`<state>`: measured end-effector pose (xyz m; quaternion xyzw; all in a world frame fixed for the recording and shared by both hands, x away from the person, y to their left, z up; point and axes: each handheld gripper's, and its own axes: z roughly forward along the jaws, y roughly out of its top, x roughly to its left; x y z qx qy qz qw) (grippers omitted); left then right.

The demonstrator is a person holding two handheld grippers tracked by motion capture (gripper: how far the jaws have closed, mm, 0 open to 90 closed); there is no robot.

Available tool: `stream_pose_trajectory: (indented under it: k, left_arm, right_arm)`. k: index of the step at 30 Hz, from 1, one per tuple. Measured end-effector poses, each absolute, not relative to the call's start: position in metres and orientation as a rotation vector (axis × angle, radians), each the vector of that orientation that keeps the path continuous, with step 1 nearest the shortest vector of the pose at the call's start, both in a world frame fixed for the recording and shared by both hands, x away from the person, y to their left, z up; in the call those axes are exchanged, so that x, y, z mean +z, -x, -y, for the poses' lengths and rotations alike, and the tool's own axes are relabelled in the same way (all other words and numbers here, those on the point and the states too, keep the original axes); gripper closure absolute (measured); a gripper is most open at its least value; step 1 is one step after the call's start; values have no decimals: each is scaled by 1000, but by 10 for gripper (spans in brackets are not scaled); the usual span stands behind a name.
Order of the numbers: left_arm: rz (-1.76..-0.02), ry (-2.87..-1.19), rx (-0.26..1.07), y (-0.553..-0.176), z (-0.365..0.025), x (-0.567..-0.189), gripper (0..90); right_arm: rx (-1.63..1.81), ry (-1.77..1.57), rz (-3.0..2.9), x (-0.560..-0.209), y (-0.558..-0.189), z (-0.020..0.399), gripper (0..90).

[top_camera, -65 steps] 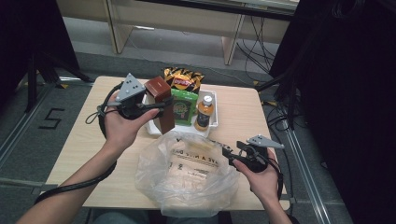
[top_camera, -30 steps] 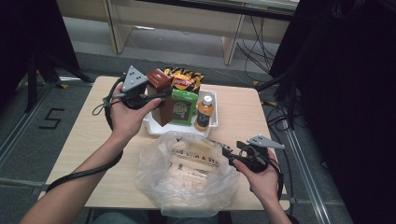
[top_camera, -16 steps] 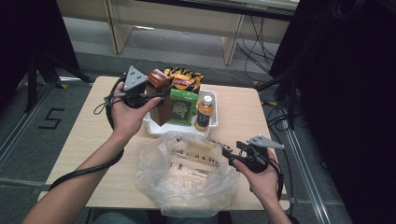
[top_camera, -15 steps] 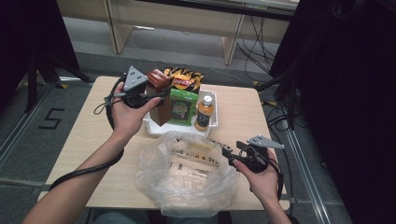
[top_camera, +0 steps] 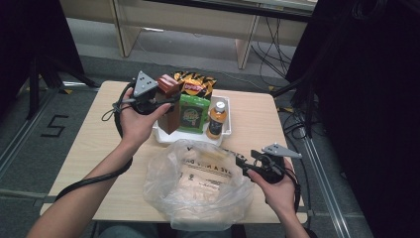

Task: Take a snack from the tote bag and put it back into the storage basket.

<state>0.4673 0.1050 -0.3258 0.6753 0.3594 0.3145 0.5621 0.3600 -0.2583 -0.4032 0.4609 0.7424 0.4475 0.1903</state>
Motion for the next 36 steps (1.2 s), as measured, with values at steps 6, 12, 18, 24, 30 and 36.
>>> stream_pose_trajectory:
  k: [6,12,18,24,30,36]
  left_arm:
    - [-856,-1591,753,-471,-107,-327,340]
    - [-869,-1599,770,-475,-110,-331,342]
    - [-879,-1602,762,-478,-110,-336,345]
    - [-883,-1598,768,-484,-109,-341,346]
    - [-906,-1604,766,-488,-106,-348,348]
    - [-912,-1604,762,-493,-100,-352,349]
  right_arm:
    - [1257,-1289,-2085,-404,-360,258,333]
    - [1252,-1289,-2083,-404,-360,257,332]
    - [1246,-1302,-2088,-403,-360,257,333]
    - [1256,-1303,-2086,-404,-361,257,333]
    - [1258,-1316,-2085,-404,-360,257,333]
    - [1259,-1340,-2088,-404,-360,256,333]
